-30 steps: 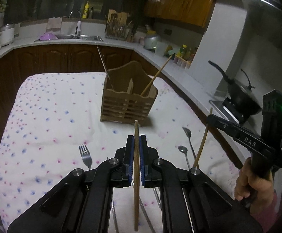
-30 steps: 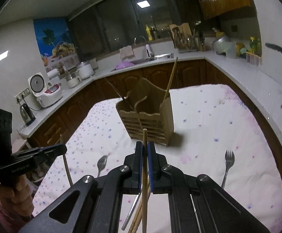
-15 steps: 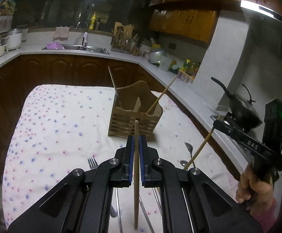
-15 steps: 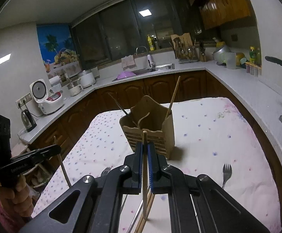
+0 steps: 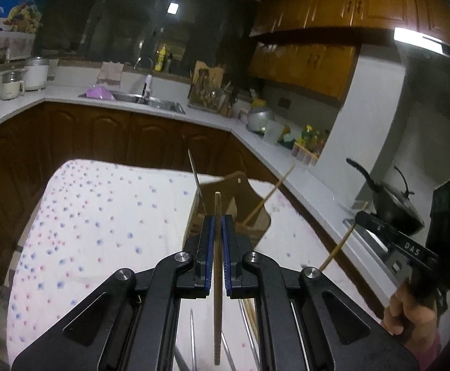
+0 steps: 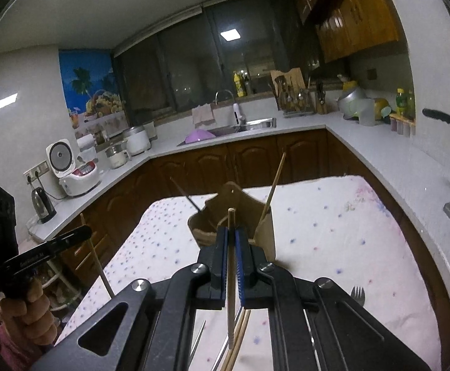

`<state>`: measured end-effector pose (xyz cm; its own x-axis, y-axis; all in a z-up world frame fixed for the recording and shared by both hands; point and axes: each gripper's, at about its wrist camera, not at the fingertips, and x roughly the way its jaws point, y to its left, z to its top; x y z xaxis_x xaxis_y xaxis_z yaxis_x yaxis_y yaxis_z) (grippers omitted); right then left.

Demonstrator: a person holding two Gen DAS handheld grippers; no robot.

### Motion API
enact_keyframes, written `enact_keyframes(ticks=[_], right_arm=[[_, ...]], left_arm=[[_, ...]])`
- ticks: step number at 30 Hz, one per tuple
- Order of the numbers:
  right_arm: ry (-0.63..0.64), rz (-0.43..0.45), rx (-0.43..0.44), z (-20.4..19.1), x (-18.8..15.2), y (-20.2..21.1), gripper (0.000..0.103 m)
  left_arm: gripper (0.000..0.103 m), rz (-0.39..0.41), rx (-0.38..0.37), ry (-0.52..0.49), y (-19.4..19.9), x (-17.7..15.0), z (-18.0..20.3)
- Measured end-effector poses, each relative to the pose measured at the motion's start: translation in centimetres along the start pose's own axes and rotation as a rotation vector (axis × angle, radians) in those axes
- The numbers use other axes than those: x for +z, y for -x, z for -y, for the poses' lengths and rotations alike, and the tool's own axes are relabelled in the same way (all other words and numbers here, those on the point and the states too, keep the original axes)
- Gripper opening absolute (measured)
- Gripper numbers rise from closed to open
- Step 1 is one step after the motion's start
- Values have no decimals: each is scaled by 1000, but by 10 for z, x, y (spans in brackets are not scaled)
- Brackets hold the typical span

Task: Organize utensils
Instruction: 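Lift both wooden chopsticks and carry them upright over the holder, then lower the wooden chopsticks into the holder and open both tools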

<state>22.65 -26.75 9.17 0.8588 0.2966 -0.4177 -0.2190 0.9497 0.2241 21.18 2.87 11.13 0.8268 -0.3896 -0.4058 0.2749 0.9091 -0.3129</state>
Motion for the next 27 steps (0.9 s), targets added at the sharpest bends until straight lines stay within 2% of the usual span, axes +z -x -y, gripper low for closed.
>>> enact_keyframes(ticks=[15, 21, 27], right_arm=[[-16, 157, -18, 4, 62, -14, 5], [-40, 203, -29, 12, 88, -34, 5], [-65, 235, -37, 24, 98, -54, 5]], left_arm=[[4, 216, 10, 67, -24, 72, -14], [4, 308, 38, 64, -45, 105, -13], [4, 340, 73, 68, -78, 121, -12]])
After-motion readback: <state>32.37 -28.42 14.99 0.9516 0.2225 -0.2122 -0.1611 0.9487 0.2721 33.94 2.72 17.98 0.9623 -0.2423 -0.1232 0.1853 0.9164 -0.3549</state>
